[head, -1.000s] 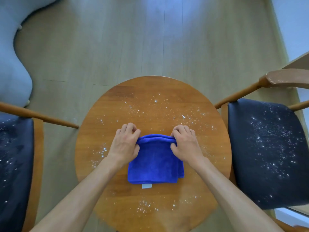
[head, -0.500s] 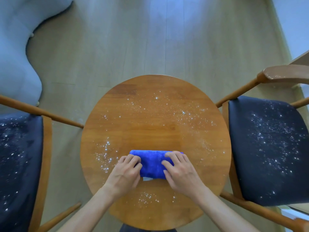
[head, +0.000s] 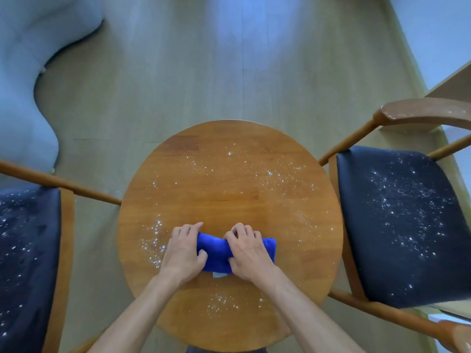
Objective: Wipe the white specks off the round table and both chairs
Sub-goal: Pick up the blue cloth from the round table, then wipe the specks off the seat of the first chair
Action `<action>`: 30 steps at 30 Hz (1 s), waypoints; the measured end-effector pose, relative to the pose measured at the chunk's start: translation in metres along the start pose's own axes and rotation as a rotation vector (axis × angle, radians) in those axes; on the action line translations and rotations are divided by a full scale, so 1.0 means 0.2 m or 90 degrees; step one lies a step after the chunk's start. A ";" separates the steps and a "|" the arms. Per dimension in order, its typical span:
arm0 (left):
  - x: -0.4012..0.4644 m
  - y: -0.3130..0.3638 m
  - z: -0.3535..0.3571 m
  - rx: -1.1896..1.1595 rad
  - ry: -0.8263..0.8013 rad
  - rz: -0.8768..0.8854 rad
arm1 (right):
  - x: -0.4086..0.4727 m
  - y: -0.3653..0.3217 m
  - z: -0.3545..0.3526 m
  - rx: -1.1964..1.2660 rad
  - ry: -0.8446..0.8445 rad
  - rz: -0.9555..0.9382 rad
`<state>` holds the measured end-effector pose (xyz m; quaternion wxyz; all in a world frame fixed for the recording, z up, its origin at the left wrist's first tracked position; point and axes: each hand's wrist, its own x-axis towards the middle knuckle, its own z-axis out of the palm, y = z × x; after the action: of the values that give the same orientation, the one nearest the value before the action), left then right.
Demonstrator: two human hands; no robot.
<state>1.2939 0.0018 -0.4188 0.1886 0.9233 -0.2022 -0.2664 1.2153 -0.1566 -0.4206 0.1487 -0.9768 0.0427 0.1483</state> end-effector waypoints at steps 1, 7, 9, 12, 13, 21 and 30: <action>0.00 0.01 -0.02 -0.041 -0.015 -0.009 | -0.03 0.00 -0.01 0.023 -0.007 0.007; 0.01 0.23 -0.16 -0.320 -0.107 -0.048 | -0.24 0.06 -0.19 0.209 0.008 0.108; 0.04 0.37 -0.20 -0.383 -0.132 -0.050 | -0.33 0.13 -0.29 0.305 0.044 0.169; 0.08 0.67 -0.23 -0.492 -0.208 -0.047 | -0.48 0.28 -0.47 0.455 0.108 0.246; 0.09 0.78 -0.23 -0.514 -0.234 -0.047 | -0.53 0.34 -0.53 0.496 0.133 0.265; 0.06 1.76 -0.05 -0.524 -0.238 0.021 | -0.99 0.99 -0.89 0.600 0.317 0.365; 0.00 2.55 0.36 -0.522 -0.125 -0.058 | -1.34 1.60 -0.85 0.301 0.313 0.259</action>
<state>1.1128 -0.4475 -0.2428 0.5079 0.7501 -0.0552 -0.4200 0.9665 -0.5024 -0.2732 0.3225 -0.8934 0.3030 -0.0773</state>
